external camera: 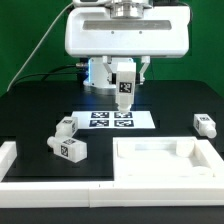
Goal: Assemble one leg
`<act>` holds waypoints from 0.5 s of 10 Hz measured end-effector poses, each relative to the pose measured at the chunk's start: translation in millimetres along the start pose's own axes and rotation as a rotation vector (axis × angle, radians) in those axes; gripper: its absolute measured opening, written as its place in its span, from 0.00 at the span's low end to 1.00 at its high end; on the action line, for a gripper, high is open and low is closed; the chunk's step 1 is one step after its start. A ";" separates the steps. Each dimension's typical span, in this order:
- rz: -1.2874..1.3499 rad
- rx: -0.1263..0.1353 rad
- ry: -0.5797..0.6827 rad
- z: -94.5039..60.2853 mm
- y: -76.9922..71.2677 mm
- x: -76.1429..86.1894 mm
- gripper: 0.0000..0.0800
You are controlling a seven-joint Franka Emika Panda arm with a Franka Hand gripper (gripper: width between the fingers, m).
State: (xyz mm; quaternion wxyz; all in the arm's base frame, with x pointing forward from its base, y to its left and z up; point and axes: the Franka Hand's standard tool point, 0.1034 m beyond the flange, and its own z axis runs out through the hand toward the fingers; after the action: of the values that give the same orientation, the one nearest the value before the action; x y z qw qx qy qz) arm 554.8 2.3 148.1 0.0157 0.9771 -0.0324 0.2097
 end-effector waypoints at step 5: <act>0.114 0.062 0.247 21.9 -103.2 37.7 0.36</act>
Offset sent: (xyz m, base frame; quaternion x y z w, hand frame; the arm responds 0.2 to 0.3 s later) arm 0.0726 0.0863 0.0215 -0.0101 0.1950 0.1261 0.9726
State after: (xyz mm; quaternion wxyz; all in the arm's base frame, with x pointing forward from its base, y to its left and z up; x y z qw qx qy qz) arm 605.3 102.2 141.8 -0.0225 0.9405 -0.0791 0.3298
